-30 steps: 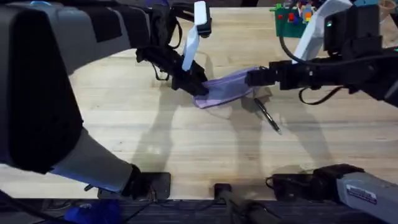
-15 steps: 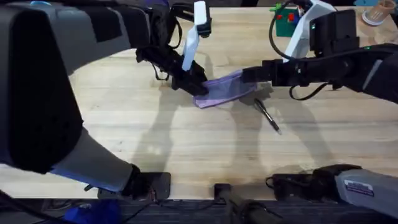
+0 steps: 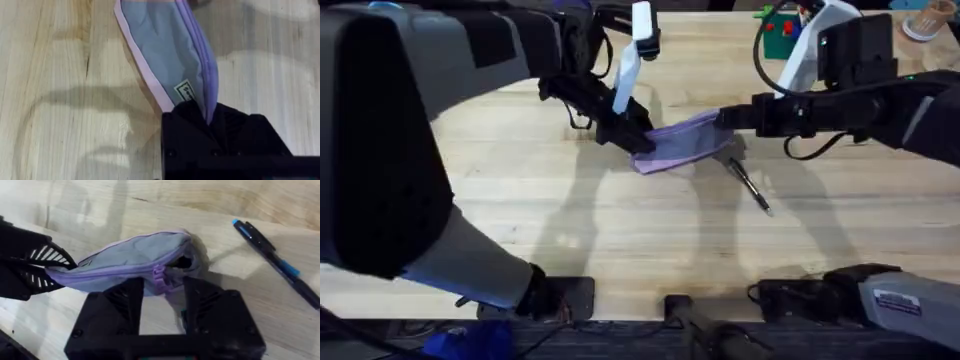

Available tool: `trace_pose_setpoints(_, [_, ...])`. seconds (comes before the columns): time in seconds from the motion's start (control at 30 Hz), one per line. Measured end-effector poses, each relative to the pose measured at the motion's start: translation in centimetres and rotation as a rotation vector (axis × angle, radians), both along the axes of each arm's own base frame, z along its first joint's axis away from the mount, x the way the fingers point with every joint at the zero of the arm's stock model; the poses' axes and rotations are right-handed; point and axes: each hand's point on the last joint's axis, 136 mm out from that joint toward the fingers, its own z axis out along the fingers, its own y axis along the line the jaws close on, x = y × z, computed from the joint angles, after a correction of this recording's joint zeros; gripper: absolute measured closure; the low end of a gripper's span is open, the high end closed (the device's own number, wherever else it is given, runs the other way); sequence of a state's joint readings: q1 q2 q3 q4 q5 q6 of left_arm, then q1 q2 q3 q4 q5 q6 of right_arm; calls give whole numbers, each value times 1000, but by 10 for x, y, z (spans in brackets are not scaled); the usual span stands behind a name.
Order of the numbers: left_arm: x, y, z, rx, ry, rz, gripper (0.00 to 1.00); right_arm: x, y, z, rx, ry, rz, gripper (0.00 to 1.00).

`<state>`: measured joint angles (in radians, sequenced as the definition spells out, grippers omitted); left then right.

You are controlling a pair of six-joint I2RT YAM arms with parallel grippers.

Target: Unzip the bag, pick up the pens from the table one at a time and place them inside, then zip the bag closed.

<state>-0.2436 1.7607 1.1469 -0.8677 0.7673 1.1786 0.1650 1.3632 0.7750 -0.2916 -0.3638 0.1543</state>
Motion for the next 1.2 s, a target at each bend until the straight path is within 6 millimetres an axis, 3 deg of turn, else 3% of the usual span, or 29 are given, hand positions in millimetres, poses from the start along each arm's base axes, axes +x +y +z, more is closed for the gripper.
trace_pose_setpoints(0.37, [0,0,0,0,0,0,958,2,-2,-6,-9,13,-7,804])
trace_pose_setpoints(0.5, [0,0,0,0,0,0,958,2,-2,-7,-10,15,-7,957])
trace_pose_setpoints(0.9, [0,0,0,0,0,0,958,1,-2,-6,-11,11,-8,973])
trace_pose_setpoints(1.2, [-1,1,0,-1,8,2,958,-9,-7,20,-12,-65,-18,970])
